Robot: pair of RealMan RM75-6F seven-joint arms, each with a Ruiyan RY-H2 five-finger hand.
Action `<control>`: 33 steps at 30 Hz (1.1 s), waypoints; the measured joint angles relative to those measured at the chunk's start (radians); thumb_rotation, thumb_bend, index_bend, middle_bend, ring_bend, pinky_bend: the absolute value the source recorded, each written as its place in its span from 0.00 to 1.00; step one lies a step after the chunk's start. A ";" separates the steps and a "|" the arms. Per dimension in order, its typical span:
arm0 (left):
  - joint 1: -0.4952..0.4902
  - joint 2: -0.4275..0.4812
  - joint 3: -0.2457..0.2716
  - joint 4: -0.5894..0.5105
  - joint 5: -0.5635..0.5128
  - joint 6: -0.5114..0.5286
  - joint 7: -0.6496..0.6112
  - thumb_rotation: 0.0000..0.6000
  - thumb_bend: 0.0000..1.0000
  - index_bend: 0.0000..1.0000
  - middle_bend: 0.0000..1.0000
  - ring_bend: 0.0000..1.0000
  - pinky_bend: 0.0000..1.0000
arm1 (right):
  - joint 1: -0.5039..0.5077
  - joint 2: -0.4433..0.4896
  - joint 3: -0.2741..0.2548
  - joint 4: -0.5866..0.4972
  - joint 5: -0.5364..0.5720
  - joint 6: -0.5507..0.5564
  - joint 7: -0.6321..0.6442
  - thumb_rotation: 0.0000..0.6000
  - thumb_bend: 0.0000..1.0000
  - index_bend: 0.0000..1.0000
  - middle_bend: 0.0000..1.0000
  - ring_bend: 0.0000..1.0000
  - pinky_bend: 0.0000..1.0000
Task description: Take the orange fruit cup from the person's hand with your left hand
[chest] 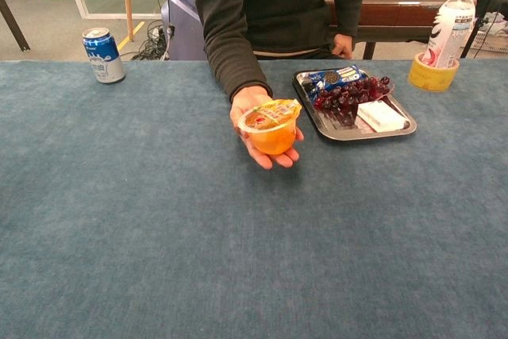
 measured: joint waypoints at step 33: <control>-0.429 0.036 -0.083 0.142 0.128 -0.472 -0.424 1.00 0.17 0.00 0.00 0.00 0.07 | -0.002 0.033 0.041 -0.047 0.003 0.049 -0.054 1.00 0.30 0.18 0.12 0.00 0.08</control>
